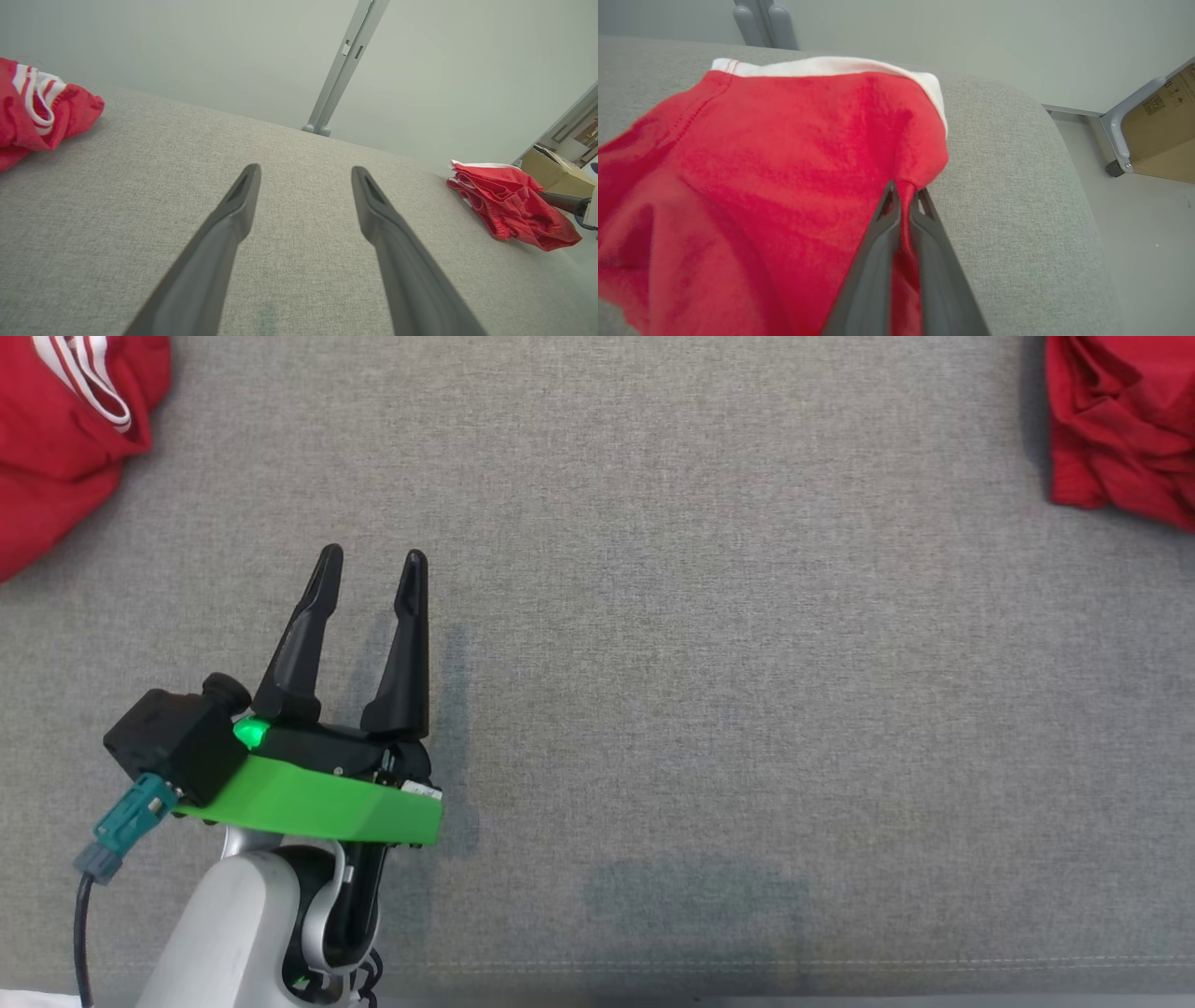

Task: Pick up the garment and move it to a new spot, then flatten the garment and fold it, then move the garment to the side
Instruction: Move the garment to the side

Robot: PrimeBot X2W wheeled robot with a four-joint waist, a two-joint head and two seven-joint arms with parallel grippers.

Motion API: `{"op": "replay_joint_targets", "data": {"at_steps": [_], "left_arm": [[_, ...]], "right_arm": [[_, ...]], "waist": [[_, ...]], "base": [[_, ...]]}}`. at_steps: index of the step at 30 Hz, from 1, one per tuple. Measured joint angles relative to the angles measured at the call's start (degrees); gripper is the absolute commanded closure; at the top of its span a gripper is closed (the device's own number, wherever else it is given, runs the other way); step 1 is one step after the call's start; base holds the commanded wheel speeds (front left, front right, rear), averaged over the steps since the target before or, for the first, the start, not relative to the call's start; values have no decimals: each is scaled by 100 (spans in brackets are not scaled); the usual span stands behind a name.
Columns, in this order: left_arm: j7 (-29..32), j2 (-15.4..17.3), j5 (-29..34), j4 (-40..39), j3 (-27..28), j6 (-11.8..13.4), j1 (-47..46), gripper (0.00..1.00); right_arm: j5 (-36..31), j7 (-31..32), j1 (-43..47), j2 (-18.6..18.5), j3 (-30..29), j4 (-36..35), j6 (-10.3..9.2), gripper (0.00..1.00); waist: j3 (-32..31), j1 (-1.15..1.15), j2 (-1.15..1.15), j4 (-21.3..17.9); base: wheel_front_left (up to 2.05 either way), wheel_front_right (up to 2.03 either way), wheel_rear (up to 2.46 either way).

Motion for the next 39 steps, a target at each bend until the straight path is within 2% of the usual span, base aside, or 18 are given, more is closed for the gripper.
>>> {"op": "replay_joint_targets", "data": {"at_steps": [6, 11, 12, 13, 15, 23, 27, 31, 39], "left_arm": [[69, 51, 32, 22, -32, 1, -1, 0], [76, 68, 32, 40, -14, 13, 0, 0], [76, 74, 32, 45, 1, 14, 0, 0], [85, 78, 32, 41, 25, 14, 1, 0], [93, 86, 32, 33, 64, 14, 1, 0], [92, 99, 33, 34, 110, 16, 9, 0], [60, 99, 33, 29, 136, 16, 9, 0], [24, 99, 32, 44, 215, 16, 9, 0], [-110, 26, -47, 220, 252, 16, 3, 0]], "right_arm": [[-535, -201, -77, -113, 258, 166, -271, 100], [-661, -359, -76, -60, 323, 354, -530, 100], [-716, -434, -76, -34, 341, 374, -626, 94], [-797, -470, -77, -19, 369, 382, -688, 68], [-851, -516, -76, -1, 377, 432, -773, 0], [-820, -769, -60, 132, 300, 669, -866, 0], [-580, -1151, -57, 226, 55, 645, -869, 0], [-477, -1582, -57, 407, -63, 399, -864, 0], [-633, -1701, -60, 789, 54, -201, -832, 0]], "waist": [[58, 0, 0, 142], [50, 0, 0, 237], [40, 0, 0, 246], [29, 0, 0, 254], [20, 0, 0, 258], [-62, 0, 0, 138], [-136, 0, 0, 47], [-243, 0, 0, -59], [-518, 0, 0, -291]], "base": [[0, 0, 0], [0, 0, 0], [0, 0, 0], [0, 0, 0], [0, 0, 0], [0, 0, 0], [0, 0, 0], [0, 0, 0], [0, 0, 0]]}}
